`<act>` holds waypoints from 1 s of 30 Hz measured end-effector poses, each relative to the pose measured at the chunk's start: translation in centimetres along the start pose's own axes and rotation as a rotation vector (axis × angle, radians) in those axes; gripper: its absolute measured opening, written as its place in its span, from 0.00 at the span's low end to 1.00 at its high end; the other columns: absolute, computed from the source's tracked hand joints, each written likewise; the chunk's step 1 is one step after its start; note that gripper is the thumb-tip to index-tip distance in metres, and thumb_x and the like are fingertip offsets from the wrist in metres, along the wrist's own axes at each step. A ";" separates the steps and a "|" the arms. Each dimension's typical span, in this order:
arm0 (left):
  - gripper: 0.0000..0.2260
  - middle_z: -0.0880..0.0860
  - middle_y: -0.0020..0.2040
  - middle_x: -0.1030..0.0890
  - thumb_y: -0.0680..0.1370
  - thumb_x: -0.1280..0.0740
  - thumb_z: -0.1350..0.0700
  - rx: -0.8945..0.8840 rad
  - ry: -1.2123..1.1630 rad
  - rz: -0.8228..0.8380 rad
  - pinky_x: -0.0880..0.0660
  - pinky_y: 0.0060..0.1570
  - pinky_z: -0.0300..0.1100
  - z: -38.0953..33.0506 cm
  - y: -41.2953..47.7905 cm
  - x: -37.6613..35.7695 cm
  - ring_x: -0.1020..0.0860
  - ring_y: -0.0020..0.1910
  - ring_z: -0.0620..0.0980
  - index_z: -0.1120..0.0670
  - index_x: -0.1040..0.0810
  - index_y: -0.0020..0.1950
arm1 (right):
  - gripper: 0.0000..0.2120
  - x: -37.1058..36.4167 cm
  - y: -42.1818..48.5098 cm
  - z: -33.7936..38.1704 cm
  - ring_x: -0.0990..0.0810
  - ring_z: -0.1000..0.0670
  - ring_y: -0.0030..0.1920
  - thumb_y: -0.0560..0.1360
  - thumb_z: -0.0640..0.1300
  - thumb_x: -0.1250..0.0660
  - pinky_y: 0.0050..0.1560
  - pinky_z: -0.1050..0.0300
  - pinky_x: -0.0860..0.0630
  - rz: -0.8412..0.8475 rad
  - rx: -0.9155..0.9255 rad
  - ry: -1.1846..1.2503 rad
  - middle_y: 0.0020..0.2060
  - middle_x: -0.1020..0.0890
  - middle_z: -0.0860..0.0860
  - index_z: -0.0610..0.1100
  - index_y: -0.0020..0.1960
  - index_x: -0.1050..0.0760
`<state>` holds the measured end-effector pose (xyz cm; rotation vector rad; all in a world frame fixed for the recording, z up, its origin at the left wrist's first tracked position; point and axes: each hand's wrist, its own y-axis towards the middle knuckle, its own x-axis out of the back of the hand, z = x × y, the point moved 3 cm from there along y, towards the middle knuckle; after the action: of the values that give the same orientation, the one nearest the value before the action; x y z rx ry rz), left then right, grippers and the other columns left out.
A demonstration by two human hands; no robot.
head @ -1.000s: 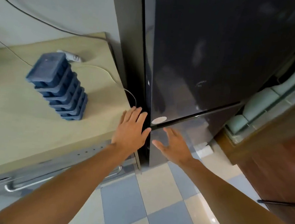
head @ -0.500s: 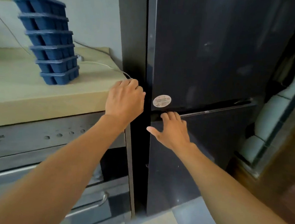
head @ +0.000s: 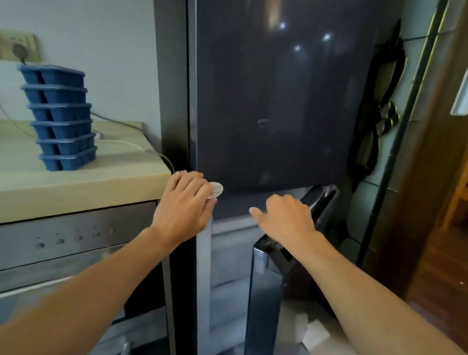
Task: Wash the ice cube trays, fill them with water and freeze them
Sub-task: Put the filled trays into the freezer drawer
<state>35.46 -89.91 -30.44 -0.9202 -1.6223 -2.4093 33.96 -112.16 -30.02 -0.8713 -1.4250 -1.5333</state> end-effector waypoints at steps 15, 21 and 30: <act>0.23 0.52 0.69 0.28 0.82 0.42 0.39 0.206 -0.215 0.669 0.26 0.60 0.51 -8.4 0.8 -12.3 0.28 0.65 0.55 0.52 0.33 0.71 | 0.19 3.0 4.6 -7.5 0.24 0.47 0.38 0.78 0.62 0.34 0.40 0.51 0.30 0.164 -0.125 -0.133 0.40 0.20 0.50 0.47 0.43 0.25; 0.26 0.52 0.71 0.29 0.82 0.41 0.37 0.219 -0.197 0.721 0.27 0.65 0.53 -8.5 1.9 -16.8 0.29 0.68 0.56 0.52 0.35 0.74 | 0.33 -1.8 5.3 -13.5 0.34 0.38 0.72 0.78 0.65 0.36 0.67 0.41 0.31 0.130 -0.216 -0.108 0.71 0.31 0.43 0.45 0.75 0.36; 0.33 0.56 0.79 0.39 0.81 0.40 0.37 0.239 -0.093 0.899 0.39 0.74 0.53 -7.5 2.5 -22.3 0.37 0.76 0.59 0.51 0.44 0.81 | 0.47 -7.1 8.4 -24.8 0.49 0.32 0.80 0.75 0.72 0.39 0.76 0.31 0.46 0.163 -0.398 -0.273 0.82 0.47 0.42 0.49 0.83 0.53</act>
<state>51.40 -102.95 -42.06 -1.3428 -1.1082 -1.5461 45.85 -135.89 -35.83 -1.4470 -1.2112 -1.6449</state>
